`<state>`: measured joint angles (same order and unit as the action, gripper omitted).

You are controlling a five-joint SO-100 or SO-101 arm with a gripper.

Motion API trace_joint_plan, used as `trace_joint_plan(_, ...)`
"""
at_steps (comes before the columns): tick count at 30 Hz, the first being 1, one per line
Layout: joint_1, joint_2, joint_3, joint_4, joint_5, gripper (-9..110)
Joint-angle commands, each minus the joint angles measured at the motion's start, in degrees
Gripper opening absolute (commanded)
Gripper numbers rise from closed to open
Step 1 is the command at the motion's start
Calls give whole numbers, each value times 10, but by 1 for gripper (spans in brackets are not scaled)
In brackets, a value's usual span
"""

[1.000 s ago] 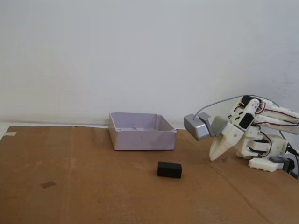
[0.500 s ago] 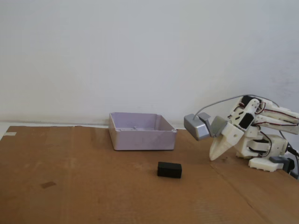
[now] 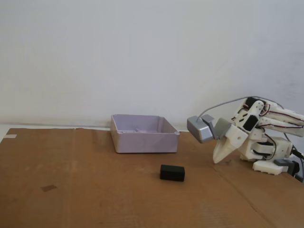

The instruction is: Grasp a block and put it in the box.

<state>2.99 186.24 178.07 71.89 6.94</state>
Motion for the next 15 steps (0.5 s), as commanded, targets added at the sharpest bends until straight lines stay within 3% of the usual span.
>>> trace_joint_plan(1, 5, -4, 26, 101, 3, 0)
trace_joint_plan(15, 5, -13, 19, 92, 9, 0)
